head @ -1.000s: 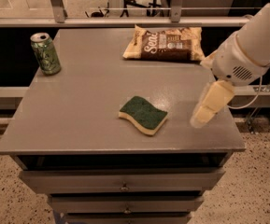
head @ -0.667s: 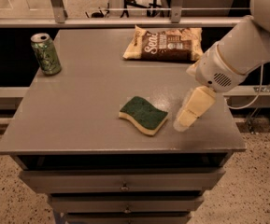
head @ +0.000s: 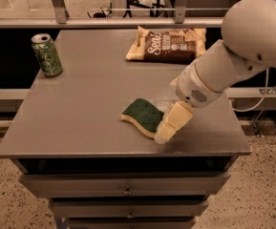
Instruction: Move sponge near green can
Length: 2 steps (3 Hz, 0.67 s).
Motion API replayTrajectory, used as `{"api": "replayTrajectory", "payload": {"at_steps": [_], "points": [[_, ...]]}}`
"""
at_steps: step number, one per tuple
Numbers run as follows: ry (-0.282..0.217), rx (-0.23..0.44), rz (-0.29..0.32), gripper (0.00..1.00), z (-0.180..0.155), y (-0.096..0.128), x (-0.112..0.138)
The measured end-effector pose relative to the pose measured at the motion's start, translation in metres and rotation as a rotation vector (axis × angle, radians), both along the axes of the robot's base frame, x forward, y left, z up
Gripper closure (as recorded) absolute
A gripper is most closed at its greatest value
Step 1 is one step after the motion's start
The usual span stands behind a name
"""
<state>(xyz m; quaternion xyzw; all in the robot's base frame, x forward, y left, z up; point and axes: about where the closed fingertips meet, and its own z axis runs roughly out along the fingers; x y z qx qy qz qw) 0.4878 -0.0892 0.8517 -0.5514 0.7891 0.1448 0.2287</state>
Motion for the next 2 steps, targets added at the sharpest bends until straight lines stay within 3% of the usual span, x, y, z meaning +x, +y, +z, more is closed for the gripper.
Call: {"api": "replayTrajectory", "payload": {"at_steps": [1, 2], "points": [[0.003, 0.012, 0.013, 0.14, -0.016, 0.017, 0.004], [-0.005, 0.017, 0.019, 0.37, -0.022, 0.028, 0.011]]}}
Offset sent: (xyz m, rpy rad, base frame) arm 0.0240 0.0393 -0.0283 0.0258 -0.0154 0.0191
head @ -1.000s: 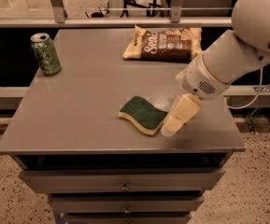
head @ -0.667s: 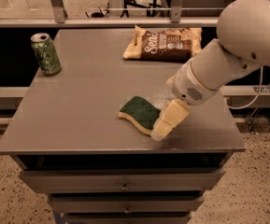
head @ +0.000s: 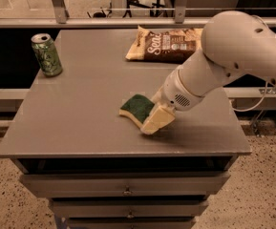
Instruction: Move sponge near green can
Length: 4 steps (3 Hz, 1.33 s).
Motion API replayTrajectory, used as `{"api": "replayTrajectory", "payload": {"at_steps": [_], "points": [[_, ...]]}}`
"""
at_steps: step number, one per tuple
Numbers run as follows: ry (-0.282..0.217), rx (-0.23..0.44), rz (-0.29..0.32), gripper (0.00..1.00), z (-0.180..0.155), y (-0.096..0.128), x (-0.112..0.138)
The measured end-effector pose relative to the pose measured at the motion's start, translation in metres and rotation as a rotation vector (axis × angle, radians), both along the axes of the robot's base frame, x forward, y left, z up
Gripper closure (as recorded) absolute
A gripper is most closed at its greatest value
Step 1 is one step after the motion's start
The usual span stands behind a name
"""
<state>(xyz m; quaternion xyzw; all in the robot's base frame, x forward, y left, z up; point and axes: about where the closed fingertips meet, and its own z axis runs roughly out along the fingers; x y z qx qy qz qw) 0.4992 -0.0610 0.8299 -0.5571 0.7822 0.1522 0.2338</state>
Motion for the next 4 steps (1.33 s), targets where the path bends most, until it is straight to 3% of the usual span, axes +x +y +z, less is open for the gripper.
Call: {"api": "replayTrajectory", "payload": {"at_steps": [1, 2, 3, 4], "points": [[-0.023, 0.008, 0.010, 0.60, 0.005, 0.010, 0.013], [-0.113, 0.018, 0.024, 0.91, 0.034, 0.021, 0.049], [-0.210, 0.001, 0.012, 1.00, 0.074, 0.017, 0.081], [-0.216, 0.010, 0.017, 1.00, 0.075, 0.021, 0.084]]}}
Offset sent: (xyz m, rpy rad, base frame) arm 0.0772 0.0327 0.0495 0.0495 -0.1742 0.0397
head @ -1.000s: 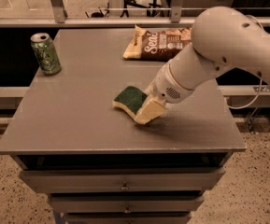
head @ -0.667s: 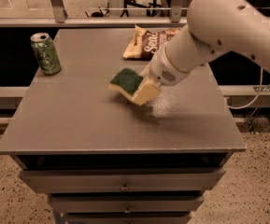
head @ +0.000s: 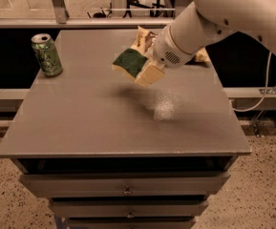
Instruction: Move sponge near green can
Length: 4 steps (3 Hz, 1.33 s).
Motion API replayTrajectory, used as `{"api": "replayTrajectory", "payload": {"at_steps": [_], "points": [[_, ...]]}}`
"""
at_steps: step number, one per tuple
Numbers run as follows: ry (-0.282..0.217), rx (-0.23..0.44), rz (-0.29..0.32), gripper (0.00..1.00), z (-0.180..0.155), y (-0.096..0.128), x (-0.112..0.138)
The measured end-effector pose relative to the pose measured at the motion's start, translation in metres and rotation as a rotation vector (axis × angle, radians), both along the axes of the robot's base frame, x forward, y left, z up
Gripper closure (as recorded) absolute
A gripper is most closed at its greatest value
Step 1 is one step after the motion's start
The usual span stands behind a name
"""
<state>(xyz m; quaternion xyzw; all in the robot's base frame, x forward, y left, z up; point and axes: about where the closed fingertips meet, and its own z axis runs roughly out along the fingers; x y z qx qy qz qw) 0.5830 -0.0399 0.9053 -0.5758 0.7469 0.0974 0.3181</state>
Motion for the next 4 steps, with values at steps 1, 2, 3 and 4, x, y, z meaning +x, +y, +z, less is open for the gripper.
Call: {"api": "replayTrajectory", "payload": {"at_steps": [1, 2, 3, 4], "points": [[-0.015, 0.037, 0.037, 1.00, -0.002, 0.024, 0.016], [-0.006, 0.077, 0.106, 1.00, -0.009, 0.066, 0.043], [0.033, 0.107, 0.169, 1.00, -0.027, 0.105, 0.053], [0.077, 0.120, 0.246, 0.90, -0.050, 0.149, 0.072]]}}
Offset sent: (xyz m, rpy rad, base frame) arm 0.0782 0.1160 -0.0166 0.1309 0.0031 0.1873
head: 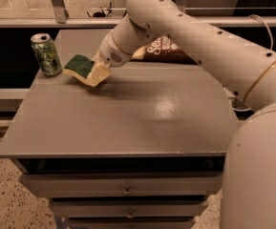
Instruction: Move sponge near green can
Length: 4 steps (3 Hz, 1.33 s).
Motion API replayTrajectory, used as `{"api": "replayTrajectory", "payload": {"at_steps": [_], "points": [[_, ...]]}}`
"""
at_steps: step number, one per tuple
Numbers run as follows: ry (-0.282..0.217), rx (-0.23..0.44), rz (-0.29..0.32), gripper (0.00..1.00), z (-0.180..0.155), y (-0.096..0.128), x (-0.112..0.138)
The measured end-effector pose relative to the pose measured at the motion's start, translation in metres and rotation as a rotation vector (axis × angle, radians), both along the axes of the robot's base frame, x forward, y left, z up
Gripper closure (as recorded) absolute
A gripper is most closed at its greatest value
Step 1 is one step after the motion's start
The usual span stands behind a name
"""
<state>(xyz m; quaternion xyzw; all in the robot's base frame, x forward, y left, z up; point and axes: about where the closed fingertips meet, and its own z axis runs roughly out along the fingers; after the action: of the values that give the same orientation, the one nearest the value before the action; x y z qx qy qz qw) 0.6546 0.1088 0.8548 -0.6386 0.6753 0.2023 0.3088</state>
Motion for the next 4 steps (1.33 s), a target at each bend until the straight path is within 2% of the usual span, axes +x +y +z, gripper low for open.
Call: {"api": "replayTrajectory", "payload": {"at_steps": [2, 3, 4], "points": [[0.009, -0.006, 0.054, 0.43, -0.013, 0.029, 0.022], [0.008, -0.006, 0.069, 0.20, -0.015, 0.037, 0.033], [0.008, -0.007, 0.077, 0.00, -0.016, 0.042, 0.038]]}}
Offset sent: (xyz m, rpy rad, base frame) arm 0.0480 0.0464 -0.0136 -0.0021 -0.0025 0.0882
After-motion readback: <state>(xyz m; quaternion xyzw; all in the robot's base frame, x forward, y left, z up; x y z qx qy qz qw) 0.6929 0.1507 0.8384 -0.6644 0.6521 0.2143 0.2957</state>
